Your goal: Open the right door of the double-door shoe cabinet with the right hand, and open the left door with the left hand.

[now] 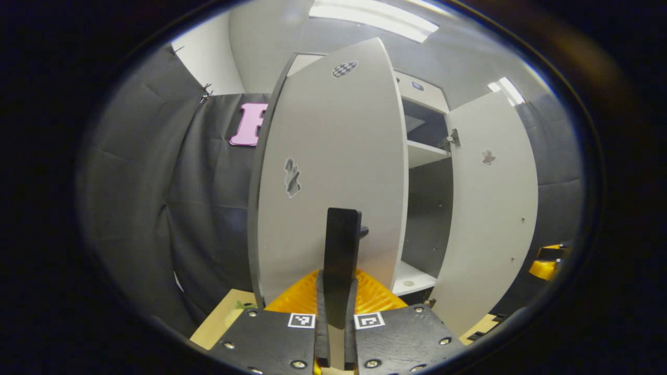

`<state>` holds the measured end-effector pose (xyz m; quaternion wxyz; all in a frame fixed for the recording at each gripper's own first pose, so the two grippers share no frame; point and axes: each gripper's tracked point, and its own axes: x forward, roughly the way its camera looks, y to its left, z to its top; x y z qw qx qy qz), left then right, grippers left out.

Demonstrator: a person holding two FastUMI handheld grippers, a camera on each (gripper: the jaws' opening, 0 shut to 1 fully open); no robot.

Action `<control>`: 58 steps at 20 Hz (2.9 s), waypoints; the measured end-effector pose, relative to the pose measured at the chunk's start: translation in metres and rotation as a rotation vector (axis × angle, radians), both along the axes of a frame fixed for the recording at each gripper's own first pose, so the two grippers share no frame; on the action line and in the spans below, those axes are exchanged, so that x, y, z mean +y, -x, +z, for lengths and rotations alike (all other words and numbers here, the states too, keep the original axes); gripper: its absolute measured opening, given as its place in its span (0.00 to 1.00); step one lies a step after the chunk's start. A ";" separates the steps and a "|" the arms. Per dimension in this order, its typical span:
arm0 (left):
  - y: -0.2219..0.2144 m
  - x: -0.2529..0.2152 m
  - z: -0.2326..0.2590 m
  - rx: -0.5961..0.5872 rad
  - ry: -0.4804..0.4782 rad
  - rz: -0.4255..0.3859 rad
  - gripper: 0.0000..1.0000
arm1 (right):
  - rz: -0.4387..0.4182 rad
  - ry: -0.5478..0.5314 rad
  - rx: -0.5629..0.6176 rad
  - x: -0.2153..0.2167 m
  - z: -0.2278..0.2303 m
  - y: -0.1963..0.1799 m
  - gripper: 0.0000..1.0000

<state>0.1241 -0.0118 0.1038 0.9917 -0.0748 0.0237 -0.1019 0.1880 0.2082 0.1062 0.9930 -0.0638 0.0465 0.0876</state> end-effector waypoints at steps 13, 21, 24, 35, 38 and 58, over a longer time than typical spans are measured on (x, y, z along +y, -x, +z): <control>0.020 0.054 0.001 -0.009 -0.017 0.003 0.12 | 0.050 -0.004 0.022 0.059 0.000 0.012 0.96; 0.021 0.119 -0.010 -0.006 -0.050 0.067 0.11 | 0.077 -0.015 0.029 0.099 -0.002 0.018 0.96; 0.022 0.152 -0.007 -0.017 -0.066 0.106 0.00 | 0.051 -0.014 0.003 0.103 0.002 0.019 0.96; 0.075 0.145 -0.019 -0.022 -0.065 0.108 0.02 | -0.003 -0.046 -0.059 0.084 0.022 0.038 0.96; 0.098 0.136 -0.018 -0.006 -0.084 0.156 0.00 | 0.021 -0.041 -0.038 0.062 0.020 0.041 0.98; 0.206 0.080 -0.023 0.012 -0.222 0.356 0.89 | -0.041 -0.048 -0.100 -0.025 0.012 0.077 0.98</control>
